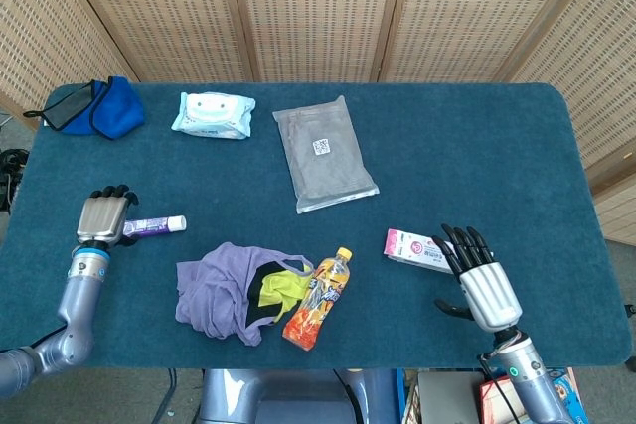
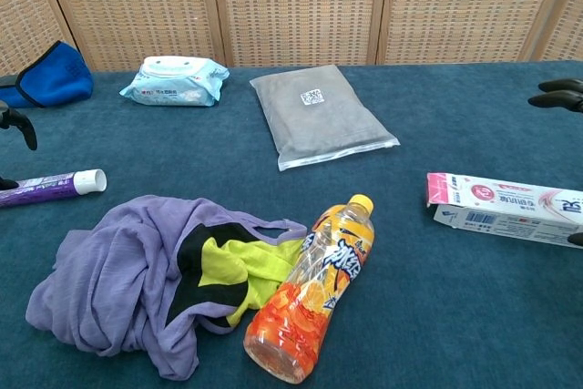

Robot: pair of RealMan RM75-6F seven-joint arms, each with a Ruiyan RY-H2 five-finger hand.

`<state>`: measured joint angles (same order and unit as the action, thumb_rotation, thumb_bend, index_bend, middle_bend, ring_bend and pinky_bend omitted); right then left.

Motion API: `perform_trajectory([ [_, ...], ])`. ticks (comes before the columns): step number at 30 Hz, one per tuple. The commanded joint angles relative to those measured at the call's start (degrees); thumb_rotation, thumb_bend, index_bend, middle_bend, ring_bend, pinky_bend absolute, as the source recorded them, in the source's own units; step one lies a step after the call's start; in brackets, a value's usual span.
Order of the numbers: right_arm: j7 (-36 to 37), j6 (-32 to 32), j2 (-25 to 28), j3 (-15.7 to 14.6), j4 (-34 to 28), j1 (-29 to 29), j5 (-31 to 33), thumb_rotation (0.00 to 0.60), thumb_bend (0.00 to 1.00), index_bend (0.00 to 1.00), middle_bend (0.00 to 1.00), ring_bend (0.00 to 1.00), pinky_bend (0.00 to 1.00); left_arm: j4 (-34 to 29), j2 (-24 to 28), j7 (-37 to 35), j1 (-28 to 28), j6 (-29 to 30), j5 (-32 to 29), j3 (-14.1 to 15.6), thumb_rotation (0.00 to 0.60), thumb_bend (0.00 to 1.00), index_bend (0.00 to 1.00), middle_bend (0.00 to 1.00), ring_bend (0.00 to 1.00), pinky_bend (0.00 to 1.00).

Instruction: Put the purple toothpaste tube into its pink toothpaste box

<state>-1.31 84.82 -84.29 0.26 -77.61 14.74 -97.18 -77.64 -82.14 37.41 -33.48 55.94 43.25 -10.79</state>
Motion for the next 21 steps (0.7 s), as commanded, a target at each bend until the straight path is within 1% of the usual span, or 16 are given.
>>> perform_trajectory([
  [1, 0.1, 0.1, 0.0, 0.0, 0.0, 0.0, -0.1, 0.6, 0.07, 0.03, 0.0, 0.0, 0.0, 0.9, -0.5, 0.0, -0.3, -0.2, -0.7, 0.5, 0.6, 0.25, 0.34, 0.2, 0.17, 0.2],
  [8, 0.2, 0.0, 0.1, 0.0, -0.1, 0.0, 0.0, 0.6, 0.07, 0.03, 0.0, 0.0, 0.0, 2.8, -1.7, -0.1, -0.8, -0.6, -1.3, 1.5, 0.6, 0.25, 0.35, 0.21, 0.17, 0.21],
  [21, 0.6, 0.0, 0.2, -0.1, -0.1, 0.0, 0.0, 0.6, 0.07, 0.03, 0.0, 0.0, 0.0, 7.4, -4.5, -0.6, -1.7, -2.3, -2.7, 2.5, 0.6, 0.25, 0.35, 0.21, 0.17, 0.21],
])
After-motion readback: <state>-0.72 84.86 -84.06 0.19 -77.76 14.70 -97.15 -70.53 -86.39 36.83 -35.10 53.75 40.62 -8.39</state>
